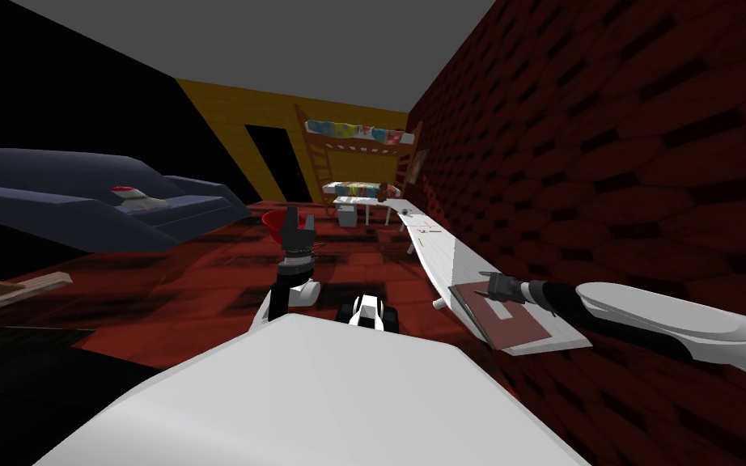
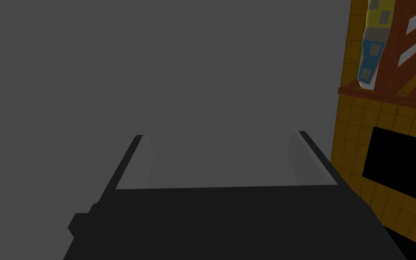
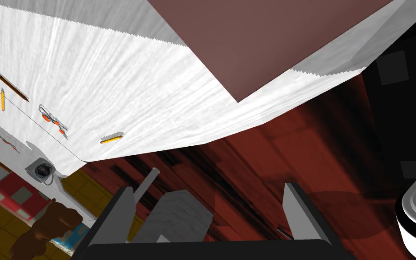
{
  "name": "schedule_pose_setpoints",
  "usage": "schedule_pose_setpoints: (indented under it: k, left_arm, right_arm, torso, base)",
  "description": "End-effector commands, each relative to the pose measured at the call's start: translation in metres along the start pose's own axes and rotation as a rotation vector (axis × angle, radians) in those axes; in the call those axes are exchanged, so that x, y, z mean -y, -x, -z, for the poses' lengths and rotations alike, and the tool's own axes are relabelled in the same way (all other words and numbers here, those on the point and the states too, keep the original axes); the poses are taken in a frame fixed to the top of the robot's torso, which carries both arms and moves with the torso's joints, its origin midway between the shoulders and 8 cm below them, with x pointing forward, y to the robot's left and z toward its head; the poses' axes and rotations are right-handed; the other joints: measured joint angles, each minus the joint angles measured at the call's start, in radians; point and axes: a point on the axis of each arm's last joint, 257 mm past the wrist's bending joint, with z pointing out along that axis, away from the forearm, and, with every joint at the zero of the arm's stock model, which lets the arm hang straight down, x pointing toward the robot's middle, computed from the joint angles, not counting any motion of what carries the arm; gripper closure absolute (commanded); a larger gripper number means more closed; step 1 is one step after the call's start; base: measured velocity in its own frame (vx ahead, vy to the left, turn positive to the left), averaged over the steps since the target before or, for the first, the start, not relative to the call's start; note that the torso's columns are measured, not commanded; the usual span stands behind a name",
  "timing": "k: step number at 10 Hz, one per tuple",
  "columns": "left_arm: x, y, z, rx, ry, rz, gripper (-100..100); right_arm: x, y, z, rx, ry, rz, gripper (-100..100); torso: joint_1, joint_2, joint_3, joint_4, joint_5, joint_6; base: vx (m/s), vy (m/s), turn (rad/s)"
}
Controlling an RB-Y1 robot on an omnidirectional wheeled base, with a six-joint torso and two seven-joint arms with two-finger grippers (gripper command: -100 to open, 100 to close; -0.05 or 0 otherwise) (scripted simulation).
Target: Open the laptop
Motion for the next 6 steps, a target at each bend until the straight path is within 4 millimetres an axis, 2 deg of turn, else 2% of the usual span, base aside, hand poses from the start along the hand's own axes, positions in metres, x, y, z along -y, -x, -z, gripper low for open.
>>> schedule_pose_setpoints:
  k: [1, 6]
  left_arm:
    - [0.0, 0.0, 0.0, 0.0, 0.0, 0.0, 0]
    - [0.0, 0.0, 0.0, 0.0, 0.0, 0.0, 0]
  right_arm:
    - [0.0, 0.0001, 0.0, 0.0, 0.001, 0.0, 0]
    - [0.0, 0.0001, 0.0, 0.0, 0.001, 0.0, 0]
  torso:
    - [0.0, 0.001, 0.001, 0.0, 0.0, 0.0]
    - [0.001, 0.001, 0.001, 0.001, 0.0, 0.0]
  base:
    - [0.0, 0.0, 0.0]
    - [0.0, 0.0, 0.0]
